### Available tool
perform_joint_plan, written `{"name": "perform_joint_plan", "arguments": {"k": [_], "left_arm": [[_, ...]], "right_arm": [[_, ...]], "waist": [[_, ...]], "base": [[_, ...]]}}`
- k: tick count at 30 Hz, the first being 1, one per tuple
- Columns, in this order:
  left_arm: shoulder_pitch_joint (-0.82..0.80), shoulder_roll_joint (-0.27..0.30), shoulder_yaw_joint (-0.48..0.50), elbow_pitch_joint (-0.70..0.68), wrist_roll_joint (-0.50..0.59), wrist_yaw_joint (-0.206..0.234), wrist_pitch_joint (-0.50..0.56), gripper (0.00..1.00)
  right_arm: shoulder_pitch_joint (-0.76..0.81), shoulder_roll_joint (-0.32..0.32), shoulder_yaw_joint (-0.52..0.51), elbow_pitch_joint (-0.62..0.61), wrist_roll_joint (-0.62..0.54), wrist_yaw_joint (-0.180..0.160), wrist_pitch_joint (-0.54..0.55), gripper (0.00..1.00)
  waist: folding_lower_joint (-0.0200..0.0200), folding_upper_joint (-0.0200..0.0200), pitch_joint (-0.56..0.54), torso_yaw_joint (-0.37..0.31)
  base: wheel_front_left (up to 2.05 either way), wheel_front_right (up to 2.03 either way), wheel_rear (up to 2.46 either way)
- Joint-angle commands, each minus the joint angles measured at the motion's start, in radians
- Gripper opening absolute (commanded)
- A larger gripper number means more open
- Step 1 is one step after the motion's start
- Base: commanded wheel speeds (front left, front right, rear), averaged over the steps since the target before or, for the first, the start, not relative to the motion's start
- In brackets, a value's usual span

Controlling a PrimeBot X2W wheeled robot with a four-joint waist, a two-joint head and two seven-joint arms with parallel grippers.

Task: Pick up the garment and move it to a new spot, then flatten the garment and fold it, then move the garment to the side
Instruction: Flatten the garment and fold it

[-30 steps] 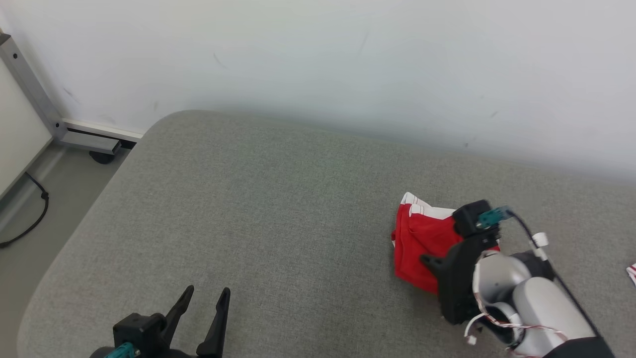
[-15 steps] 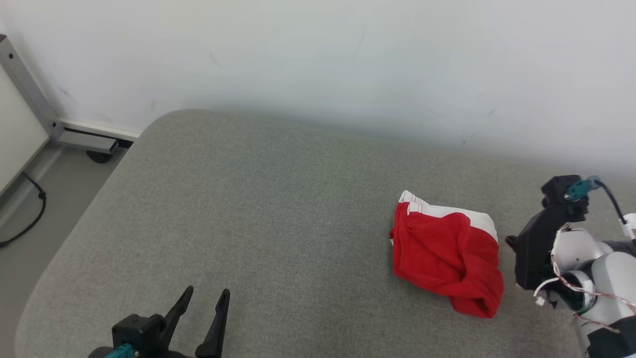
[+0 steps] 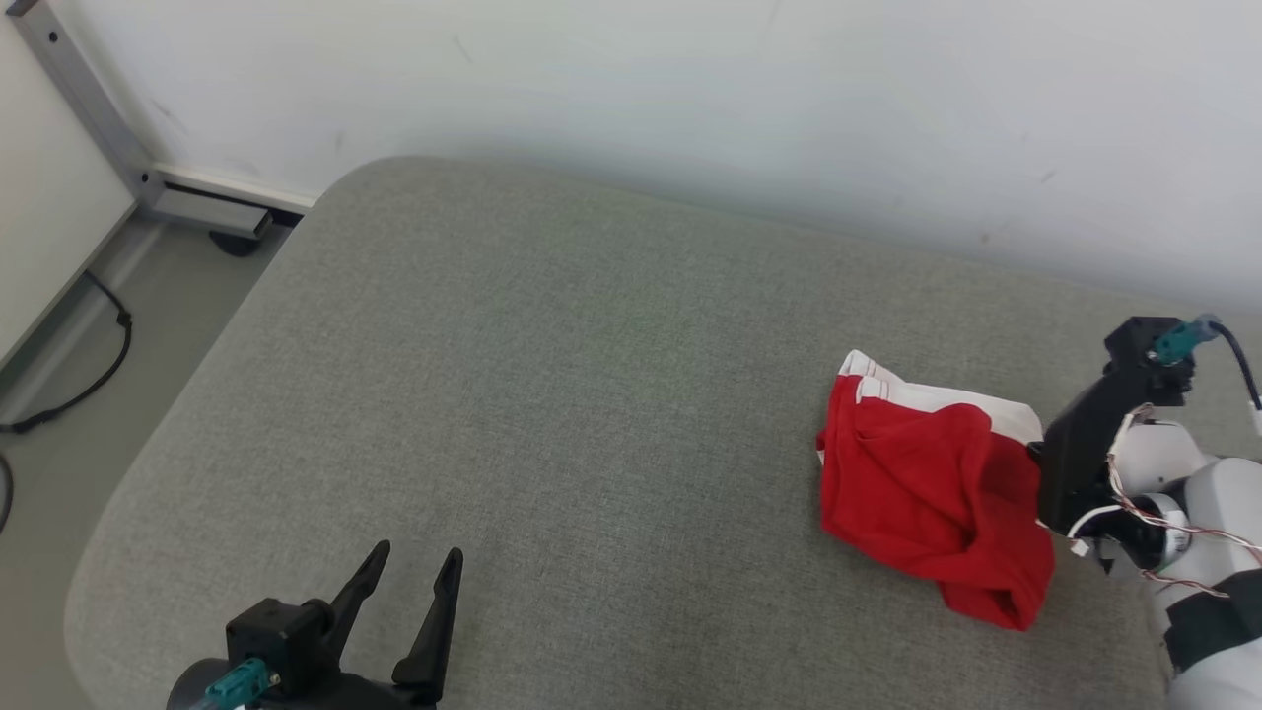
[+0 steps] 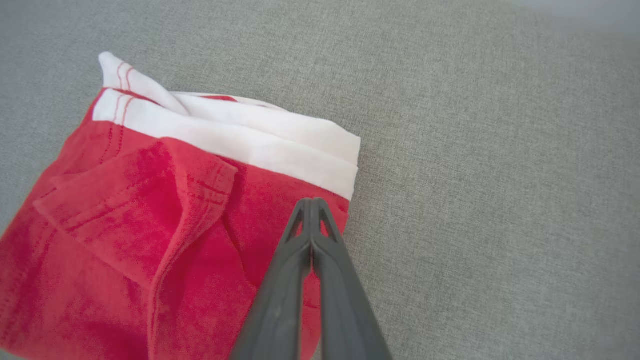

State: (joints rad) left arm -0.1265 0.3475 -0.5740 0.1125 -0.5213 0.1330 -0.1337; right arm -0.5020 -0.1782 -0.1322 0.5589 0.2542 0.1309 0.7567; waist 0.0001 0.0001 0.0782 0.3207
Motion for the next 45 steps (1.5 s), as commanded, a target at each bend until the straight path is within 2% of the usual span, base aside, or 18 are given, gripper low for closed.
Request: {"name": "perform_joint_plan", "arguments": {"k": [1,5,13,24,31,39,45], "left_arm": [[-0.009,0.001,0.001,0.003,0.0,0.003,-0.006,1.0],[-0.017,-0.003,-0.001,0.012,-0.003,0.003,-0.012,1.0],[-0.011,-0.003,-0.001,0.024,-0.012,0.006,-0.017,1.0],[-0.006,-0.003,-0.005,0.029,-0.022,0.01,-0.019,1.0],[-0.006,-0.004,-0.009,0.029,-0.027,0.011,-0.022,1.0],[-0.011,-0.008,-0.016,0.034,-0.031,0.009,-0.026,1.0],[0.002,-0.005,-0.021,0.035,-0.033,0.014,-0.028,1.0]], "right_arm": [[-0.012,0.008,0.006,0.005,0.009,-0.001,-0.002,0.0],[-0.021,0.033,0.038,0.013,0.059,-0.001,0.03,0.0],[0.019,0.022,0.12,-0.043,0.135,-0.001,0.101,0.0],[0.11,0.011,0.28,-0.204,0.226,-0.001,0.208,0.0],[0.124,0.037,0.328,-0.256,0.245,-0.001,0.212,0.0],[0.109,0.066,0.373,-0.261,0.266,-0.001,0.194,0.0],[0.078,0.027,0.326,-0.284,0.244,-0.001,0.165,0.0]], "waist": [[-0.0001,-0.0001,0.013,0.012],[-0.0001,-0.0001,0.017,0.019],[-0.0001,-0.0001,-0.003,0.014],[-0.0001,-0.0001,-0.028,0.001],[-0.0001,-0.0001,-0.033,-0.004],[-0.0001,-0.0001,-0.037,0.007],[-0.0001,-0.0001,-0.053,0.013]], "base": [[0.0,0.0,0.0],[0.0,0.0,0.0],[0.0,0.0,0.0],[0.0,0.0,0.0],[0.0,0.0,0.0],[0.0,0.0,0.0],[0.0,0.0,0.0]]}}
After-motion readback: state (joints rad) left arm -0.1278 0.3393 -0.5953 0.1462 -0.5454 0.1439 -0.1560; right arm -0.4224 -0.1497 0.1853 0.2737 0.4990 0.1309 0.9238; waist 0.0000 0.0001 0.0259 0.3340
